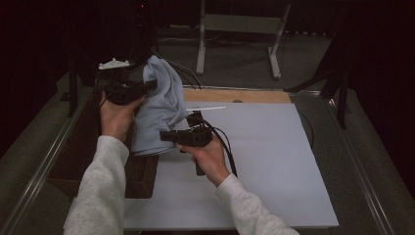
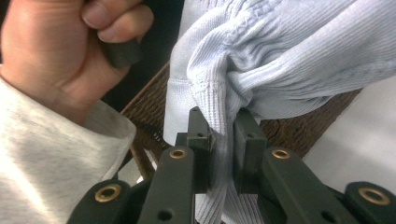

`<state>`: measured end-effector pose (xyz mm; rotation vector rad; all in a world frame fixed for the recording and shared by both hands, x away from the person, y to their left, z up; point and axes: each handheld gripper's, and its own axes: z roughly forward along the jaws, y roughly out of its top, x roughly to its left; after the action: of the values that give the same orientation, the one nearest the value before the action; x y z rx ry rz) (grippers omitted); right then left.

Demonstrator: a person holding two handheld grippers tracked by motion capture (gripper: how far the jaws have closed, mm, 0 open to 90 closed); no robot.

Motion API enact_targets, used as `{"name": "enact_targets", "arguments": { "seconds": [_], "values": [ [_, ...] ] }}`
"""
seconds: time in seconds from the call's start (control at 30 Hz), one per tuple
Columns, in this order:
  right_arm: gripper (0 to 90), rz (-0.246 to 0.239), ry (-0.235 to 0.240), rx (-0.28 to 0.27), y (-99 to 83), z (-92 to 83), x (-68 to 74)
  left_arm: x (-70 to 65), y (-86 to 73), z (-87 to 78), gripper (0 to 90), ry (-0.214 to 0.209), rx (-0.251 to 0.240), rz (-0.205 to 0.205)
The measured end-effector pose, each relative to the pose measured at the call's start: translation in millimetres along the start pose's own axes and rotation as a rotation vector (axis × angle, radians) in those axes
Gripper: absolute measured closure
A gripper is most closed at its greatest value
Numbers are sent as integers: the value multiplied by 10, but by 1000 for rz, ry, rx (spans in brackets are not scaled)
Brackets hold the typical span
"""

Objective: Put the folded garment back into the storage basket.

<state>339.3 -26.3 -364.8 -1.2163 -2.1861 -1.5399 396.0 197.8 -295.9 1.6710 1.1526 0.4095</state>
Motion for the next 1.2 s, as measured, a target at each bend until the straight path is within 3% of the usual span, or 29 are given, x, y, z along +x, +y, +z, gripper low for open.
{"name": "enact_targets", "arguments": {
  "seconds": [0.63,1.2],
  "values": [
    [804,18,-28,34,-61,246,-67,192,-93,-67,802,36,21,-15],
    [803,41,-4,40,-105,426,-25,297,-180,-57,802,60,39,-19]
  ]
}}
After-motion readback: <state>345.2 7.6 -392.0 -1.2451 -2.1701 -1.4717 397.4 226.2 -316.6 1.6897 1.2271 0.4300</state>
